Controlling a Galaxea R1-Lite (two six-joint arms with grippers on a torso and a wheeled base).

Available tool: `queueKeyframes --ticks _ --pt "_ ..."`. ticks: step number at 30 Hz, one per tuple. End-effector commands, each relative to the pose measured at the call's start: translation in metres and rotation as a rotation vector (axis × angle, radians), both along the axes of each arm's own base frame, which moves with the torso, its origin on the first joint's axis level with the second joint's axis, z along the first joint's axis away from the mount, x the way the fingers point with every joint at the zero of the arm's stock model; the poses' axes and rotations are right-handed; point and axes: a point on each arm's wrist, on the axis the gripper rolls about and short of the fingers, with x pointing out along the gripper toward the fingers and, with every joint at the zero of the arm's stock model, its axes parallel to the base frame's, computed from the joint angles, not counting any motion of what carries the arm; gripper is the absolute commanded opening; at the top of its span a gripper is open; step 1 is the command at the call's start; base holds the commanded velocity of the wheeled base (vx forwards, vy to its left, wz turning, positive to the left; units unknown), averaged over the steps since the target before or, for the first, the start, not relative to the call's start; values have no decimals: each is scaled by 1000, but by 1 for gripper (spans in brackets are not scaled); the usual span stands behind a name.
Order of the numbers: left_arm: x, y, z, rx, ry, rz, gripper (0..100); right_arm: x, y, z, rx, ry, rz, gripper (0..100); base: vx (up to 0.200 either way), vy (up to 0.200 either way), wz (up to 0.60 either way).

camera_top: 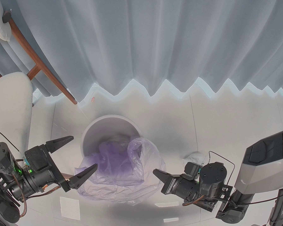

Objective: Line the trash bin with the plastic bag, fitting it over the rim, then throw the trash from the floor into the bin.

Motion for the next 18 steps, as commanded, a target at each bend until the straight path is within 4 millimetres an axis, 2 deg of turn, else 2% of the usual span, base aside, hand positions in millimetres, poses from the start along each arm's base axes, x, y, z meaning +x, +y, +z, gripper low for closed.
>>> queueKeyframes --ticks 1,10,18 --pt "-1 15 -3 6 20 -12 100 1 1 1 14 -10 -1 0 0 0 0" --pt "-11 18 -22 138 170 -79 100 1 1 -3 3 -2 -1 0 0 0 0" --pt "-14 19 -24 153 186 -80 100 1 1 -6 -18 -10 4 0 0 0 0"
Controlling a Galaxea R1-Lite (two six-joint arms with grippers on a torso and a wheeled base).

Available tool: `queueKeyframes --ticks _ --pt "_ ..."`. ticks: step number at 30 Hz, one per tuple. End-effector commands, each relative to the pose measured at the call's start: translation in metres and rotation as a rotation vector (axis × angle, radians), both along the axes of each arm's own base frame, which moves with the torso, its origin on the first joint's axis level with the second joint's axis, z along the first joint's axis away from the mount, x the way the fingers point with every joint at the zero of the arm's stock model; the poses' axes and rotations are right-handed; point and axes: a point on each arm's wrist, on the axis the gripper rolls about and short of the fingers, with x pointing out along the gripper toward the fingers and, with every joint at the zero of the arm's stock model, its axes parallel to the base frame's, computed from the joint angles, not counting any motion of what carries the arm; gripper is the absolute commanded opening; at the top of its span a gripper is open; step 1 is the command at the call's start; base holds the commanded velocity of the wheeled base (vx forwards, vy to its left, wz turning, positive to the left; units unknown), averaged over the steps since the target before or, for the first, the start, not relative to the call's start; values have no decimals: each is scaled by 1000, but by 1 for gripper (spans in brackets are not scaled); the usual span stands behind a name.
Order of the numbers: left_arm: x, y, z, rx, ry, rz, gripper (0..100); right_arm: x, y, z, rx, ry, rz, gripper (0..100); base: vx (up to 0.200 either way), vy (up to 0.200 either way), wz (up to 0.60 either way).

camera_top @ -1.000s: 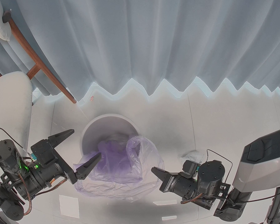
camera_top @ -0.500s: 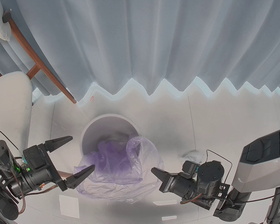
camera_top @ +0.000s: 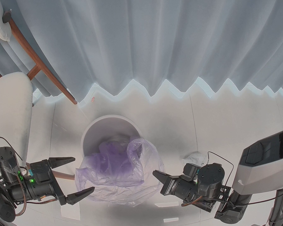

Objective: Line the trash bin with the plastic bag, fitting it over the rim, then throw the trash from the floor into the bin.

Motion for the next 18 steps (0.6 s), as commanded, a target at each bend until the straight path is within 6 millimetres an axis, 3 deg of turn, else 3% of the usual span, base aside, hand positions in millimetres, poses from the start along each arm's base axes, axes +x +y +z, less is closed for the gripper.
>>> queueKeyframes --ticks 1,18 --pt "-4 1 -2 5 7 5 100 -1 0 0 5 -6 2 0 0 0 0" --pt "12 -5 -27 92 88 -36 100 0 1 -2 0 -4 2 0 0 0 0"
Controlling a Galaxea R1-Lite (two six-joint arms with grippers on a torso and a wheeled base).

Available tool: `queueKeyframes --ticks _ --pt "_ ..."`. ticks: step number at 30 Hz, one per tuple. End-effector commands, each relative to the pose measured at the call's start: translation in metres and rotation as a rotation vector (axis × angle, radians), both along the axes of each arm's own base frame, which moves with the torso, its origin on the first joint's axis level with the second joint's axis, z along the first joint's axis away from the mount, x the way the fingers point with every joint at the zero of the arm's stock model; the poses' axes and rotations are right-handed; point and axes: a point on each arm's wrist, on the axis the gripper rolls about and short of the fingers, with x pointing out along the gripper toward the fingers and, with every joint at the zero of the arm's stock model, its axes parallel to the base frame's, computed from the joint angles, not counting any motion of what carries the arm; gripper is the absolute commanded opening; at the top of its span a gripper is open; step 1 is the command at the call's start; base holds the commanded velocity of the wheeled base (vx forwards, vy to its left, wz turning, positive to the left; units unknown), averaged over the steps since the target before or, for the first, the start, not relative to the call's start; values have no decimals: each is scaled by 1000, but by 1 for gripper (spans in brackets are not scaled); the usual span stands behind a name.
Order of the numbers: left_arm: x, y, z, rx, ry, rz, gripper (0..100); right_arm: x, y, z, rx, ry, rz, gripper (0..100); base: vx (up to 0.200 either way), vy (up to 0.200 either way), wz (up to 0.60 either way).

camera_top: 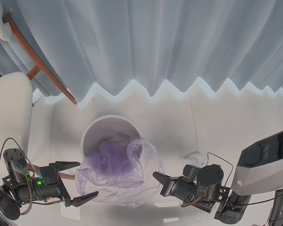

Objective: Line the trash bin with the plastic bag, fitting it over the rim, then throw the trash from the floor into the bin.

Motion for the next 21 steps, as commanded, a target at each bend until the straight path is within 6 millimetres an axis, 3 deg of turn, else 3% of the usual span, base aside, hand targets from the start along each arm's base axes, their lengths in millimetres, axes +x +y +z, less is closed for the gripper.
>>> queueKeyframes --ticks 1,9,21 --pt "3 -2 -11 18 58 -6 100 0 1 1 12 -10 0 0 0 0 0" --pt "17 -8 -13 7 30 -19 100 0 1 1 12 -10 2 0 0 0 0" --pt "28 -18 -31 -2 -11 -50 100 0 1 1 12 -10 2 0 0 0 0"
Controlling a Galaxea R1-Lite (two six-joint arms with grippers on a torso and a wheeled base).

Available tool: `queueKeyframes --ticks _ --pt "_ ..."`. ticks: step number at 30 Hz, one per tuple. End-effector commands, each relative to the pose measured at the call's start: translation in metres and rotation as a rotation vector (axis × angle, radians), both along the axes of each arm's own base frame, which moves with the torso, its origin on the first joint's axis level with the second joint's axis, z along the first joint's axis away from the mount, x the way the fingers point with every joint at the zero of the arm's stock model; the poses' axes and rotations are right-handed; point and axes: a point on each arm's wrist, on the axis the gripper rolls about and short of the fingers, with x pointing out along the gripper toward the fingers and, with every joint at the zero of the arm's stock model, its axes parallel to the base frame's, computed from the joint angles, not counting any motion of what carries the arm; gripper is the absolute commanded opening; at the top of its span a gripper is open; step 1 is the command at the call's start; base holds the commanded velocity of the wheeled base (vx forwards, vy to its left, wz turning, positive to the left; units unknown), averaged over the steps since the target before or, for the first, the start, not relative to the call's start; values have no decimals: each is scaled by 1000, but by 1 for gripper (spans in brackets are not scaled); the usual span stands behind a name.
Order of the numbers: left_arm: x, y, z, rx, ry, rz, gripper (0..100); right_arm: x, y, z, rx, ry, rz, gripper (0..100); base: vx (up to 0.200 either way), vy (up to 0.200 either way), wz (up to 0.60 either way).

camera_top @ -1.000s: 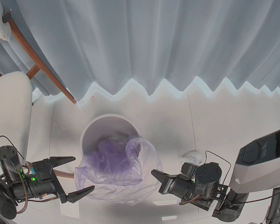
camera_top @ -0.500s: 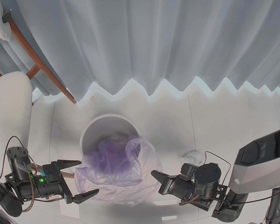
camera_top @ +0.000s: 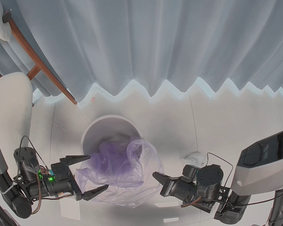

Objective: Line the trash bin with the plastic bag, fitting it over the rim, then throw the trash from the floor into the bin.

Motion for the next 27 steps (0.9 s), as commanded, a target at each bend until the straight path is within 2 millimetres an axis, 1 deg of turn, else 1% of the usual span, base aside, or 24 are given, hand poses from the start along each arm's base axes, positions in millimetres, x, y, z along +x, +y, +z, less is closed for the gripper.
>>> queueKeyframes --ticks 1,4,5,19,22,26,27 --pt "1 -3 -18 24 77 -10 100 0 0 1 13 -11 1 0 0 0 0" --pt "0 -4 -17 25 74 -18 100 0 1 1 11 -10 1 0 0 0 0" --pt "0 -4 -18 25 75 -18 0 0 0 1 12 -9 1 0 0 0 0" --pt "0 -5 -17 28 80 11 0 -2 1 2 12 -12 7 0 0 0 0" --pt "0 -11 -13 18 71 56 0 -2 1 3 12 -16 8 0 0 0 0" --pt "4 -27 -8 -6 49 105 0 -2 2 3 11 -17 10 0 0 0 0" --pt "5 -27 -8 -9 48 109 0 -2 2 3 11 -19 10 0 0 0 0"
